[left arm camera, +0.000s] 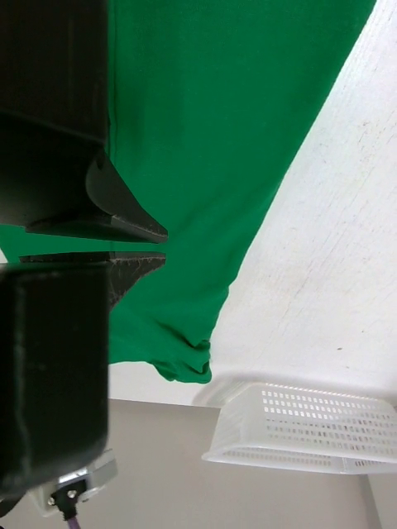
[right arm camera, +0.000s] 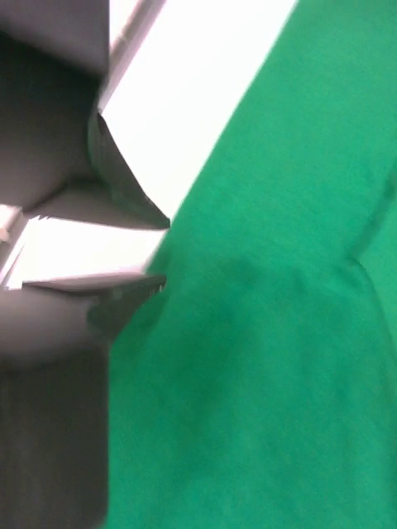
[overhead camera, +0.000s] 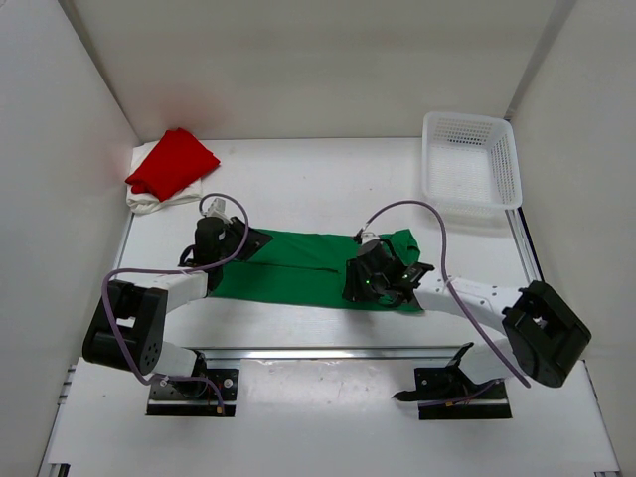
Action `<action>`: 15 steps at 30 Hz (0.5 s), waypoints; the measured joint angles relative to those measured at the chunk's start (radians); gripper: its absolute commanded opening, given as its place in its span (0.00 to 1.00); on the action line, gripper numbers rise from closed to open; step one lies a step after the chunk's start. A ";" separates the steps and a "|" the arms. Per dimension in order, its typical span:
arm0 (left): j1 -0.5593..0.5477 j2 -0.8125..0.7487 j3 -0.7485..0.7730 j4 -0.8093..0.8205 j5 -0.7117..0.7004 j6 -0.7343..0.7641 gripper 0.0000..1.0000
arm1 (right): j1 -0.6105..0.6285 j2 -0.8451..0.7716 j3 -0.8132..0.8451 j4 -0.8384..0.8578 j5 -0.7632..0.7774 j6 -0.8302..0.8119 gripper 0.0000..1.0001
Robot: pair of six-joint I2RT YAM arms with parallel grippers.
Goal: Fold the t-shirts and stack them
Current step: Fold the other side of the tshirt into a rectangle
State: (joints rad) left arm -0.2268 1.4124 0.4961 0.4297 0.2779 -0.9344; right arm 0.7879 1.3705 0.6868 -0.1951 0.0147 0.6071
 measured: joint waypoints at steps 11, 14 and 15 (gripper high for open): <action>-0.026 0.037 0.021 0.013 -0.002 -0.010 0.23 | -0.278 -0.227 -0.128 0.030 -0.053 -0.019 0.00; -0.039 0.106 0.063 0.019 -0.003 -0.017 0.23 | -0.454 -0.231 -0.176 0.055 -0.083 -0.036 0.13; -0.041 0.135 0.082 0.019 0.000 -0.018 0.23 | -0.514 -0.230 -0.184 0.066 -0.105 -0.041 0.19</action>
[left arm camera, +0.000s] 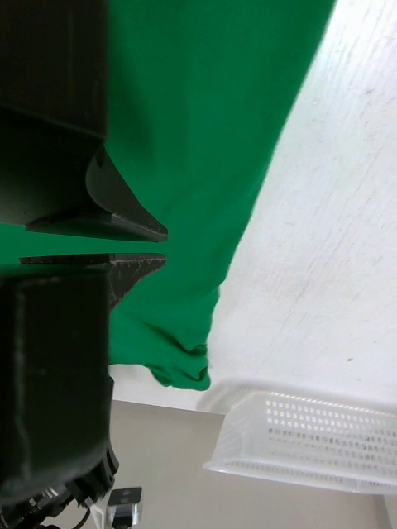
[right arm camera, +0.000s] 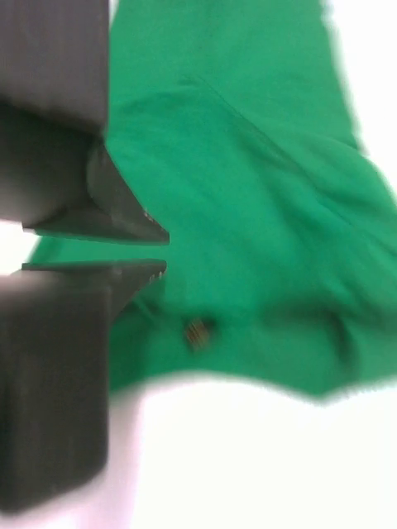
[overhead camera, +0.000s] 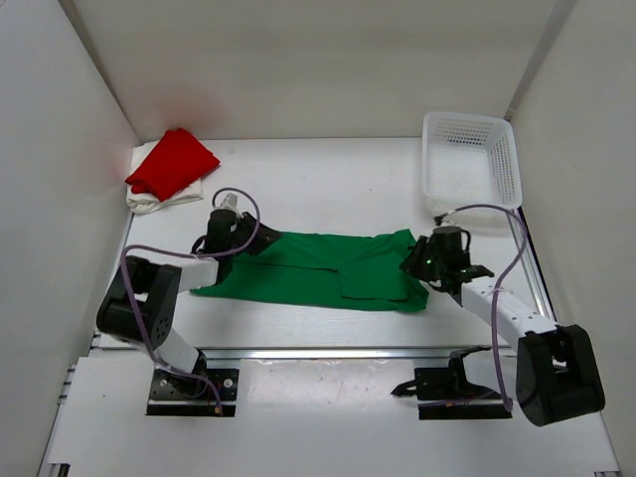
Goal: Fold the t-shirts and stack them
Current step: Fold the other side of the tshirt into a rectangle, then rotate the tshirt 90 degrees
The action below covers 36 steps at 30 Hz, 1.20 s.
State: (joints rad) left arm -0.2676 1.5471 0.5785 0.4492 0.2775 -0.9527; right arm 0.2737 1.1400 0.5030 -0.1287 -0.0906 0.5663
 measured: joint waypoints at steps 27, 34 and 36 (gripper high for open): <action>0.320 0.249 0.010 0.095 0.109 -0.086 0.20 | -0.344 0.406 0.082 0.380 -0.237 -0.007 0.00; 0.350 0.238 0.005 0.104 0.113 -0.110 0.24 | -0.356 0.402 0.110 0.327 -0.220 -0.018 0.42; 0.332 0.214 0.005 0.100 0.113 -0.112 0.26 | -0.328 0.373 0.124 0.287 -0.199 -0.029 0.39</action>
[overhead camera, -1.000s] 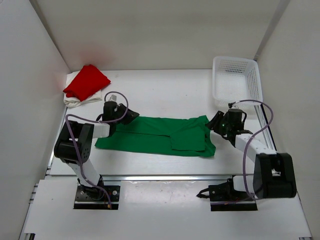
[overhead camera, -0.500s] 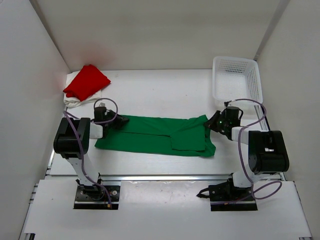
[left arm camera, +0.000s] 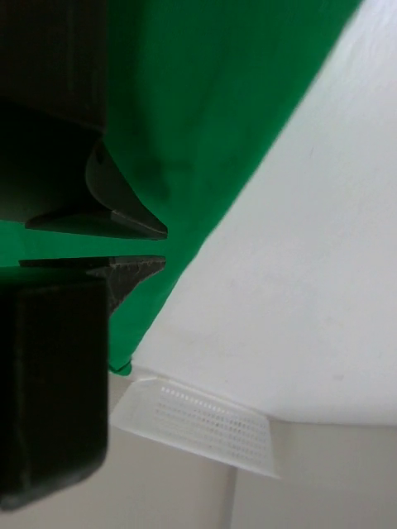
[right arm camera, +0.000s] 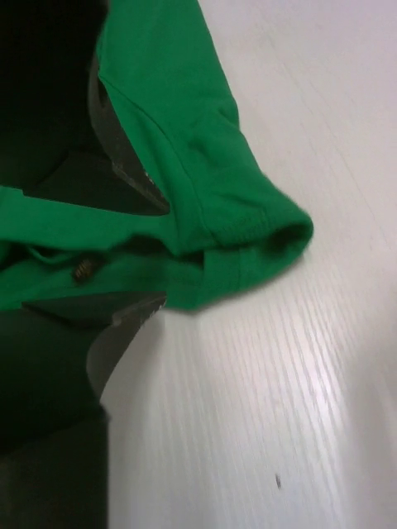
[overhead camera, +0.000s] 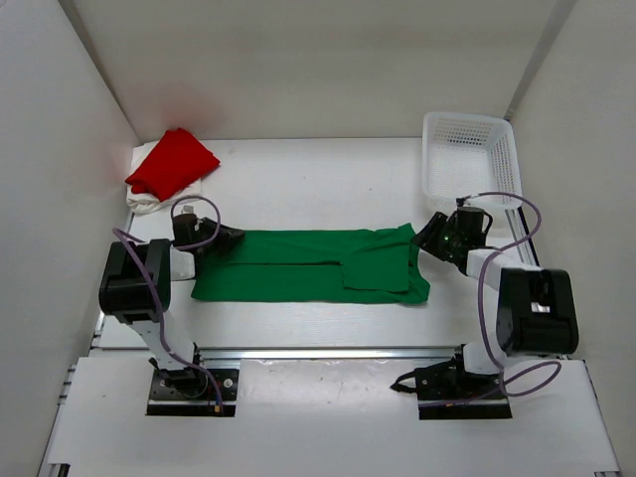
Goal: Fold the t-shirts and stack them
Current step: Rotate the tshirt 90 degrees
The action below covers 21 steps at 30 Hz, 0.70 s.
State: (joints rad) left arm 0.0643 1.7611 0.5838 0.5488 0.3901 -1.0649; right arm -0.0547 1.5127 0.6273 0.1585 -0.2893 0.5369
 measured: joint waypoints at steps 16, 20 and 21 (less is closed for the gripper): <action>-0.487 -0.415 -0.103 -0.106 -0.040 0.164 0.30 | 0.437 0.157 0.151 -0.103 0.079 -0.008 0.00; -0.494 -0.513 -0.169 -0.196 -0.049 0.205 0.33 | 0.397 0.421 0.503 -0.200 0.036 -0.028 0.00; -0.493 -0.549 -0.180 -0.212 -0.053 0.215 0.34 | 0.386 0.515 0.634 -0.227 0.027 -0.041 0.00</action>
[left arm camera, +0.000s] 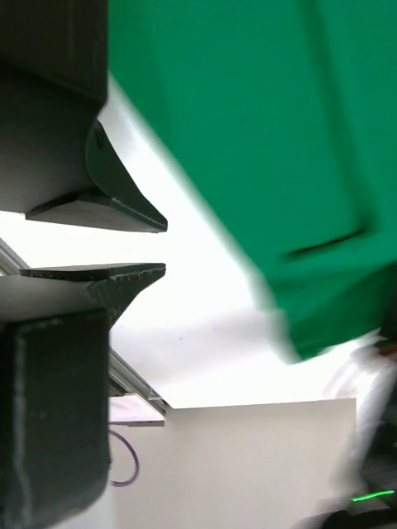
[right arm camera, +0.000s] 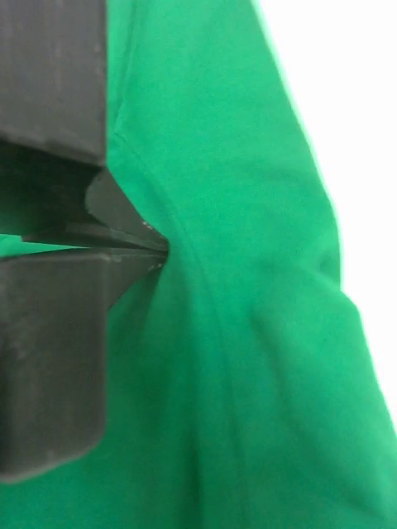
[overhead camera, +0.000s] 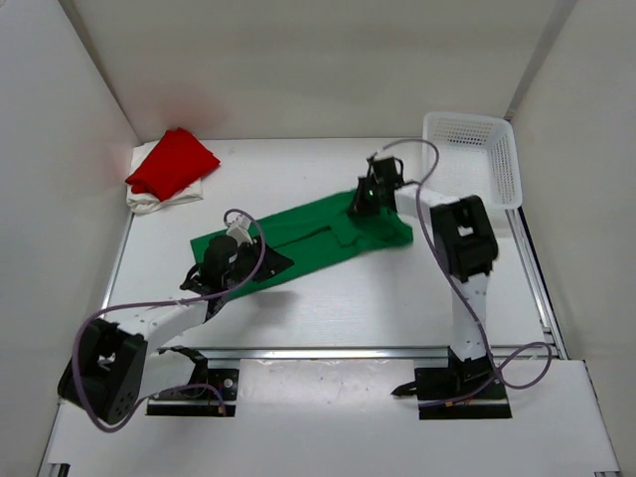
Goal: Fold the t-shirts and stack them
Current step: Rotate the tshirt 90 degrees
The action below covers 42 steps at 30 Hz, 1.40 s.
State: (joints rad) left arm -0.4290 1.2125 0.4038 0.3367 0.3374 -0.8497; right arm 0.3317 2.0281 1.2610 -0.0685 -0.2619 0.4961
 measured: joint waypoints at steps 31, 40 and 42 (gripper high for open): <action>0.121 -0.233 -0.012 -0.223 0.050 0.153 0.37 | 0.454 -0.267 -0.417 0.259 -0.024 0.168 0.48; 0.119 -0.248 0.002 -0.276 0.050 0.177 0.35 | 0.566 -0.041 -0.182 0.351 0.089 0.287 0.37; 0.119 -0.249 0.010 -0.281 0.049 0.179 0.34 | 0.568 -0.001 -0.142 0.369 0.089 0.312 0.36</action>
State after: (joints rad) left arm -0.3099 0.9638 0.4133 0.0555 0.3862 -0.6704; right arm 0.9001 2.0270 1.1191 0.3008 -0.1726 0.8078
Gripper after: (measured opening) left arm 0.352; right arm 0.368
